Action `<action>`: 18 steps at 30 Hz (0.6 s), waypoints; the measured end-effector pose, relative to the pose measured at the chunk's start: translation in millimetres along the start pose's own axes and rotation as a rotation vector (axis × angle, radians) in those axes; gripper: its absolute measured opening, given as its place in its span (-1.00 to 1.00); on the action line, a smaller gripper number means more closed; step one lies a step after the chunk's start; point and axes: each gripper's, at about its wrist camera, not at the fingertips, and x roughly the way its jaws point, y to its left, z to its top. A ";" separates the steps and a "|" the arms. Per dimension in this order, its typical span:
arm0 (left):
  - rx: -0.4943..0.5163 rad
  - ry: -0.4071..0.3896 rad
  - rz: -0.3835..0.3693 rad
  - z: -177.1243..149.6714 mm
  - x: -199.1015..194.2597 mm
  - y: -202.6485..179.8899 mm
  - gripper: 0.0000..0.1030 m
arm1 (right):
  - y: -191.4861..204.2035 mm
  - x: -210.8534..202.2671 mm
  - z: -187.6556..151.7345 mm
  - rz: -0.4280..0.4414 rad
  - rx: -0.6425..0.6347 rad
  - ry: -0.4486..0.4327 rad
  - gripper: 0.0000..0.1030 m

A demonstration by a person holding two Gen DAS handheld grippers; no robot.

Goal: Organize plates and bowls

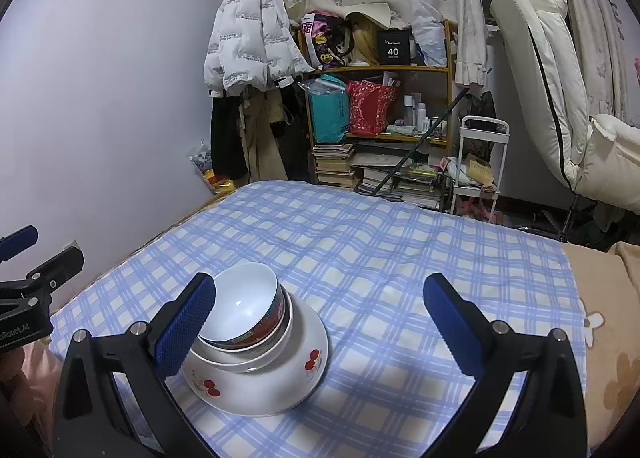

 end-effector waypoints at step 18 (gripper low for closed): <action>0.051 -0.015 0.005 1.2 -6.2 -14.2 0.87 | -1.5 -0.1 0.9 0.002 0.000 0.003 1.00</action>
